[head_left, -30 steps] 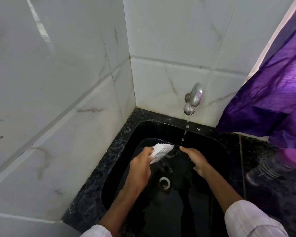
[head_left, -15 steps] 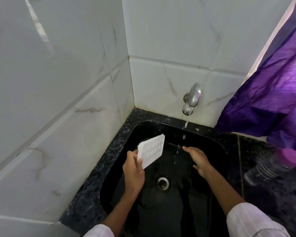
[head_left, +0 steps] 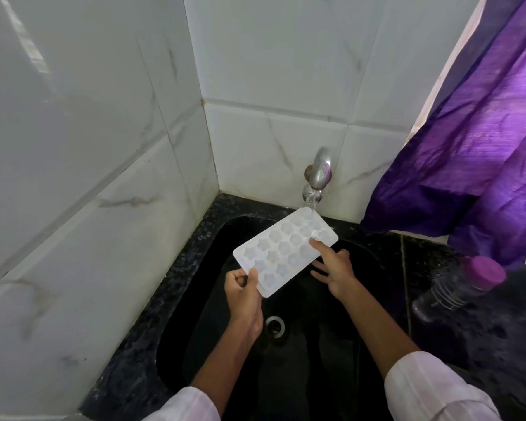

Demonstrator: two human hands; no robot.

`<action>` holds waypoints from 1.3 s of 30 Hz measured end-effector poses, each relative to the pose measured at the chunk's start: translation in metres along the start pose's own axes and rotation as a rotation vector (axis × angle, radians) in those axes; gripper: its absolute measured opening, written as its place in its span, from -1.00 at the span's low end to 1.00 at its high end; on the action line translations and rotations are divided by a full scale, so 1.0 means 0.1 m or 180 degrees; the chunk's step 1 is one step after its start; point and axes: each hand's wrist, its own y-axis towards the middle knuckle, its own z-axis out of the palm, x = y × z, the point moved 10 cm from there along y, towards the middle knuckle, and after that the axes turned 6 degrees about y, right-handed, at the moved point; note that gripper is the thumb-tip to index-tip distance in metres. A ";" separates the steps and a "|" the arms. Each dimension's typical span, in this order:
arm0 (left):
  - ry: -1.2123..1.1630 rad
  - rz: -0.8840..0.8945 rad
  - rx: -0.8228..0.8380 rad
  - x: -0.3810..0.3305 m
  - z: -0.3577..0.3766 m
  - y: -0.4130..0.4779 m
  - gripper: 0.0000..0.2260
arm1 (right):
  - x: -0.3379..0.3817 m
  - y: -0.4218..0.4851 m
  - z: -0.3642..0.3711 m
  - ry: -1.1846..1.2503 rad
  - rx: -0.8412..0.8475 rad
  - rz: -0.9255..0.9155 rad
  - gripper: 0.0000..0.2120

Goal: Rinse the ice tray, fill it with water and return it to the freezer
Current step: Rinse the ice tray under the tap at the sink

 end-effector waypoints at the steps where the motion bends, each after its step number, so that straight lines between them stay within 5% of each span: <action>1: -0.0015 -0.0018 0.0018 0.02 0.01 -0.01 -0.91 | -0.01 0.03 0.02 0.0129 -0.0008 -0.0009 -0.19; 18: 0.0126 -0.0057 0.0272 0.12 0.09 -0.04 -0.96 | -0.03 0.04 0.09 0.0309 -0.0674 -0.0233 -0.20; 39: 0.0244 0.0137 0.0302 0.03 0.03 -0.04 -0.93 | -0.08 -0.03 0.20 0.0640 -0.0537 0.0035 -0.18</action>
